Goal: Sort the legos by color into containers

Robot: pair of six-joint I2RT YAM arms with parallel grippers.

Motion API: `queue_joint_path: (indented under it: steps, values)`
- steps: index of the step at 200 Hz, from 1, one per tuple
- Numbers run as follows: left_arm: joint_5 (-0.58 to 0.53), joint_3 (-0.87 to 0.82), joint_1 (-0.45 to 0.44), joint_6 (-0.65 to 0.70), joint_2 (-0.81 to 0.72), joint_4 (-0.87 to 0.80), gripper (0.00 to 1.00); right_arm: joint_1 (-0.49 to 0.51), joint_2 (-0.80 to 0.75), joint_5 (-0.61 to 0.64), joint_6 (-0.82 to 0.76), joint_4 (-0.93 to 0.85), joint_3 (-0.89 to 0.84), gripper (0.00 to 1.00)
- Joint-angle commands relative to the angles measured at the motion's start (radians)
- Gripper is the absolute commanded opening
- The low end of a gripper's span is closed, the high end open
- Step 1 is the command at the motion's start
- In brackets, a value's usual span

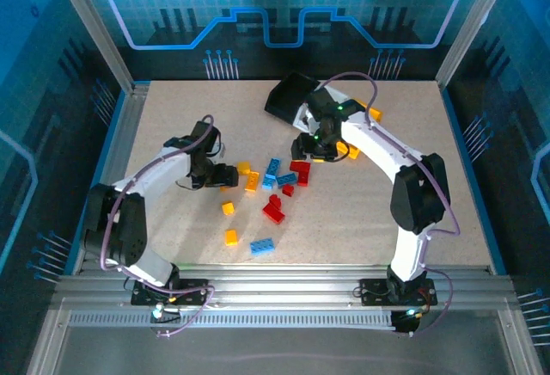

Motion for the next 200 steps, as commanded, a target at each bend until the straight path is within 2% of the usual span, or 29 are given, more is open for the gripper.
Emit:
queue_joint_path:
  steps: [1,58,116,134,146,155,200]
  values:
    - [-0.023,0.047,-0.013,0.103,0.060,-0.023,0.74,0.003,-0.034,-0.011,0.001,-0.022,-0.015,0.61]
    - [-0.031,0.064,-0.017,0.143,0.155,-0.006,0.66,-0.008,-0.051,0.004,0.001,-0.034,-0.033,0.61]
    - [-0.020,0.073,-0.017,0.142,0.204,0.020,0.52,-0.009,-0.047,-0.001,0.004,-0.035,-0.032,0.60]
    - [-0.022,0.076,-0.017,0.145,0.211,0.027,0.52,-0.009,-0.047,-0.003,0.006,-0.033,-0.034,0.60]
    - [-0.054,0.079,-0.017,0.148,0.216,0.030,0.62,-0.009,-0.046,-0.005,0.007,-0.032,-0.035,0.60]
    - [-0.073,0.082,-0.016,0.156,0.221,0.030,0.65,-0.009,-0.046,-0.007,0.009,-0.032,-0.037,0.60]
    - [-0.069,0.114,-0.017,0.172,0.268,0.037,0.61,-0.009,-0.050,-0.002,0.010,-0.040,-0.036,0.60]
